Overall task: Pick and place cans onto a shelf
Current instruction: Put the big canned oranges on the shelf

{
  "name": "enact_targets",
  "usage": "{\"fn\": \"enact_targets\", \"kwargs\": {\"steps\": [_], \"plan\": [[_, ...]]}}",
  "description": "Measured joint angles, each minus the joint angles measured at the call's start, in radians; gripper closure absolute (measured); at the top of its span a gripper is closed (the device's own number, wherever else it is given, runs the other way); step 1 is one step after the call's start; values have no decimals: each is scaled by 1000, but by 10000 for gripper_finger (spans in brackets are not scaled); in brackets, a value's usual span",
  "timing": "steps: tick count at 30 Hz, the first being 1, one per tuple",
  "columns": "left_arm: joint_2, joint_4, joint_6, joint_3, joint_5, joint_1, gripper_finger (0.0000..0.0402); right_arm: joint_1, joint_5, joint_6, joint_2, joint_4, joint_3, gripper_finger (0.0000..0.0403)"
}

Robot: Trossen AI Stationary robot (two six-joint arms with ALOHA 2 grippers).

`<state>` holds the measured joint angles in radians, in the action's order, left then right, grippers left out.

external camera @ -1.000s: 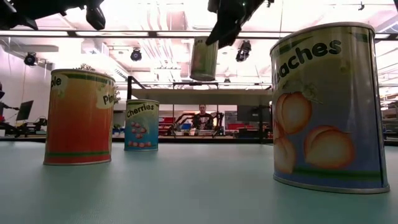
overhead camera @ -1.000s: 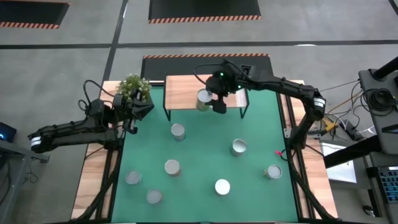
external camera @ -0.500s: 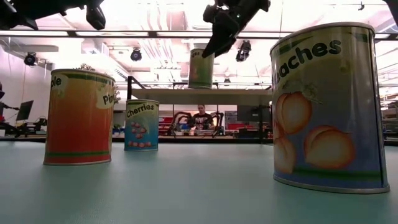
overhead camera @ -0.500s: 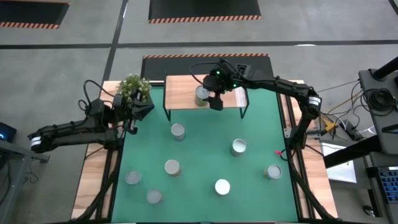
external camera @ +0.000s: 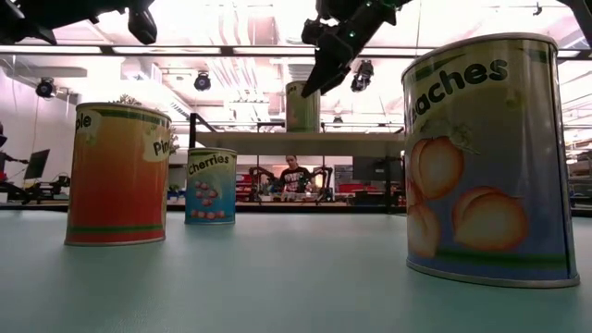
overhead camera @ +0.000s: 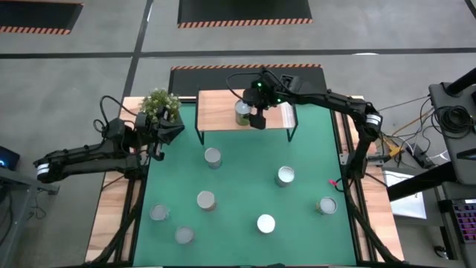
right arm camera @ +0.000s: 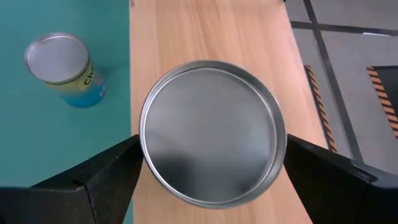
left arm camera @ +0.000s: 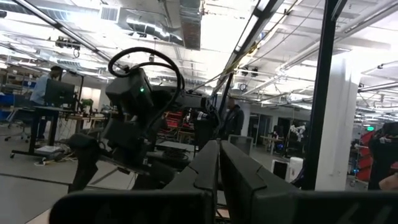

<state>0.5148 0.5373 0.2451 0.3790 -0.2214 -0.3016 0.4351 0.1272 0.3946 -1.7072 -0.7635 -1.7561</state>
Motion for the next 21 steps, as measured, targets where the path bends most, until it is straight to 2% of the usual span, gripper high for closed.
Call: {"fn": "enact_targets", "kwargs": {"steps": [13, 17, 21], "plan": [[0, 0, -16, 0, 0, 0, 402, 2, 0, -49, 89, 6, 0, 47], [0, 0, -16, 0, 0, 0, 402, -16, 0, -57, 140, -19, 0, 79], [0, 0, -16, 0, 0, 0, 402, -55, 7, -75, 173, -77, 1, 143]]}}
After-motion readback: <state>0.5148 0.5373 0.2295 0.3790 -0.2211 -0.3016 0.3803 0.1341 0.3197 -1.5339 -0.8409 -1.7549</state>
